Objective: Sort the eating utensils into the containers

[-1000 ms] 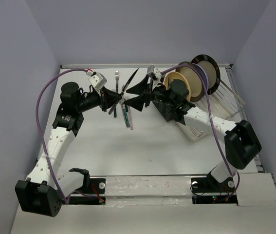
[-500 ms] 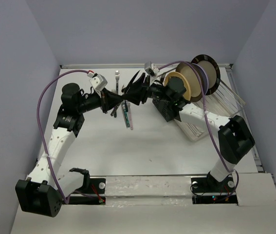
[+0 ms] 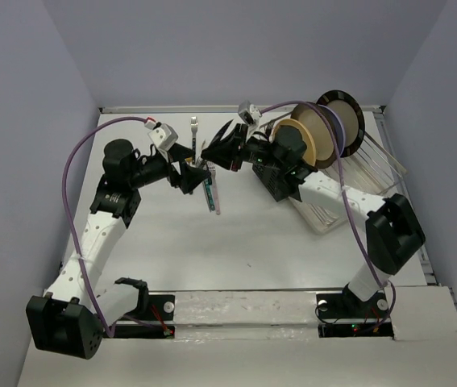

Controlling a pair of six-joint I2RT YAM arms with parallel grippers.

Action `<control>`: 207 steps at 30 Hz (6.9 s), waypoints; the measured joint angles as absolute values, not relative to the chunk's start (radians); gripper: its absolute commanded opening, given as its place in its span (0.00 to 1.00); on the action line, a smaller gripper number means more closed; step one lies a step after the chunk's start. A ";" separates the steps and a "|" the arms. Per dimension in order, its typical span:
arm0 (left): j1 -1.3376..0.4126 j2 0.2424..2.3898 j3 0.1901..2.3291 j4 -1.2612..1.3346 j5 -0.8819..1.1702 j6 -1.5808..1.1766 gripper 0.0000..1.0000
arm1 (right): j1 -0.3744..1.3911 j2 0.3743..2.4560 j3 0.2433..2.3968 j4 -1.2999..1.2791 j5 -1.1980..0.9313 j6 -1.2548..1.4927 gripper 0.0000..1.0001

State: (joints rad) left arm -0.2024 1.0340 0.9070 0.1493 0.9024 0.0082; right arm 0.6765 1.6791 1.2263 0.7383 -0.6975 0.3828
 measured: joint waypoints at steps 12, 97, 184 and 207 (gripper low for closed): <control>-0.208 1.081 0.870 0.154 0.421 0.041 0.99 | 0.682 1.391 1.365 0.010 0.205 -0.004 0.00; -0.274 1.908 1.154 0.039 -0.005 0.060 0.00 | 0.635 1.458 1.308 -0.421 0.549 0.057 0.60; -0.367 1.159 0.896 0.131 0.047 0.112 0.99 | 0.695 1.856 1.704 -0.127 0.591 -0.217 0.00; -0.367 1.174 0.895 0.130 0.047 0.116 0.99 | 0.675 1.859 1.554 -0.132 0.602 -0.099 0.46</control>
